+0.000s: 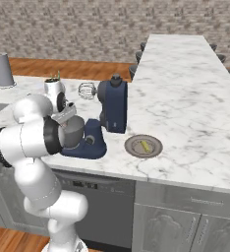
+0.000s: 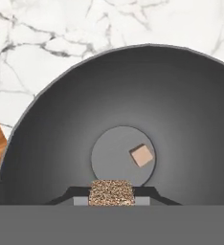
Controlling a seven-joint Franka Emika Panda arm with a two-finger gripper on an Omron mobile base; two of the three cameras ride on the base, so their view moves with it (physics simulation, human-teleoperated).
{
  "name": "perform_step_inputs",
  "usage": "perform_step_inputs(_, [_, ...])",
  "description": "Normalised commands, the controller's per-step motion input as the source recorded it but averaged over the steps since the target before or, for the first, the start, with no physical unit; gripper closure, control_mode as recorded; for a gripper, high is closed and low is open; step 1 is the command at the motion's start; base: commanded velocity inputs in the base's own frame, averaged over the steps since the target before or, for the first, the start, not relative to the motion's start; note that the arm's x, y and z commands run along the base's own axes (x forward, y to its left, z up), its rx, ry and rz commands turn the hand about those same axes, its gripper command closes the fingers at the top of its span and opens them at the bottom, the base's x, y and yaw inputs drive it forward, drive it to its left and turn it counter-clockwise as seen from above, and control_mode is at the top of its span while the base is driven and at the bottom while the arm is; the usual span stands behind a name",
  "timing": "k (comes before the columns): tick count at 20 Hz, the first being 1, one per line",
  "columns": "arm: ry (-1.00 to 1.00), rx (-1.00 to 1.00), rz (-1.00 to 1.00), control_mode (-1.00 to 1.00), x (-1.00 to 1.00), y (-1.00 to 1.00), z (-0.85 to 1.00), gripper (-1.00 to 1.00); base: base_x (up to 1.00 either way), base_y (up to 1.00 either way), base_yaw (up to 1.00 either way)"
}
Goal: Add butter and sugar cubes to the stand mixer bowl and then turn on the stand mixer to begin making frosting.
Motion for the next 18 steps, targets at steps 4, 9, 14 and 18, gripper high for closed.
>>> perform_step_inputs(4, [-0.01, 0.00, 0.00, -1.00, 0.25, 0.11, -0.21, -1.00, 0.00, 0.00, 0.00])
perform_step_inputs(9, [-0.03, 0.00, 0.00, -1.00, 0.06, 0.02, 0.00, -1.00, 0.00, 0.00, 0.00])
perform_step_inputs(14, [-0.11, 0.00, 0.00, -1.00, -0.55, 0.01, 0.71, -1.00, 0.00, 0.00, 0.00])
perform_step_inputs(18, [-0.13, 0.04, -0.03, -1.00, -1.00, -0.12, 1.00, -1.00, 0.00, 0.00, 0.00])
